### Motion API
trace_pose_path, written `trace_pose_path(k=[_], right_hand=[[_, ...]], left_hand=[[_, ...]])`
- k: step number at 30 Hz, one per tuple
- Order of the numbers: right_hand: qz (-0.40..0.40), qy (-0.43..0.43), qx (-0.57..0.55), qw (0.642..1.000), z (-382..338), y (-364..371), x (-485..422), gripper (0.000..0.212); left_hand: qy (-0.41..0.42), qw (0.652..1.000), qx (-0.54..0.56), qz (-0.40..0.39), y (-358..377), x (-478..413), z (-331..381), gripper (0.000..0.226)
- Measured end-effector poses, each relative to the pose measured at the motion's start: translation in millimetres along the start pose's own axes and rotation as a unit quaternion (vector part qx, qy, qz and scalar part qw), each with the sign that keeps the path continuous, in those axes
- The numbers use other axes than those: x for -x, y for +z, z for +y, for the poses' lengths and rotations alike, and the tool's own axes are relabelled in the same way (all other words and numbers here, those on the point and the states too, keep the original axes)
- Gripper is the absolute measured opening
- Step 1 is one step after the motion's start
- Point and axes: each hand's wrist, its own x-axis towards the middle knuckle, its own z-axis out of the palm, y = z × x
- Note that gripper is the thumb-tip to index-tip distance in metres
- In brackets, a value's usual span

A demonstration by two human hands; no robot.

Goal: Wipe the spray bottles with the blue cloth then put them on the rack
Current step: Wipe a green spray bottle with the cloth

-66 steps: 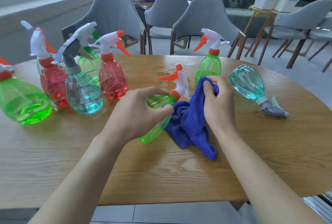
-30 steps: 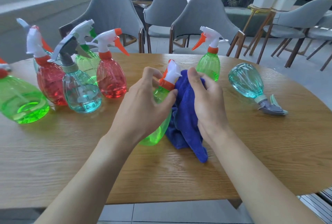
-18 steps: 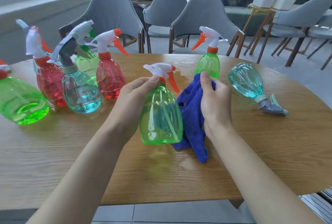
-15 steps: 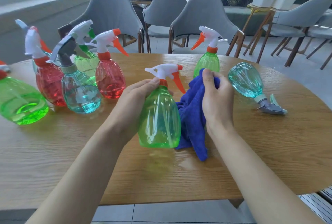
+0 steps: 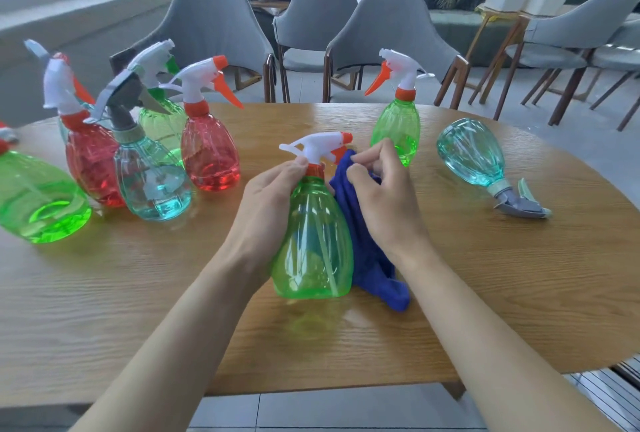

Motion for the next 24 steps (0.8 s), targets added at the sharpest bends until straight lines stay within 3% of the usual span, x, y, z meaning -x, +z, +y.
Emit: trace_pose_path(k=[3, 9, 14, 18, 21, 24], right_hand=[[0.004, 0.026, -0.021, 0.999, -1.7, 1.8, 1.9, 0.014], [0.061, -0.106, 0.033, 0.992, -3.4, 3.0, 6.6, 0.006], [0.034, 0.011, -0.046, 0.998, -2.7, 2.3, -1.7, 0.012], [0.018, 0.061, -0.009, 0.998, 3.6, 3.8, -1.6, 0.007], [0.061, 0.006, 0.014, 0.998, 1.5, 5.7, 2.6, 0.01], [0.094, -0.115, 0.059, 0.987, -3.8, 3.7, 2.1, 0.018]], left_hand=[[-0.004, 1.0, -0.008, 0.0, -3.0, -2.2, 1.1, 0.046], [0.006, 0.999, -0.031, -0.035, 0.4, -1.2, 1.6, 0.038], [0.022, 1.0, -0.015, -0.007, 0.2, -1.7, -1.1, 0.037], [0.0, 0.999, -0.01, 0.045, -0.1, -5.1, -2.3, 0.041], [-0.023, 0.997, -0.003, 0.076, -1.5, -10.6, -3.3, 0.036], [-0.042, 0.997, 0.0, 0.07, 0.4, -10.1, -3.4, 0.028]])
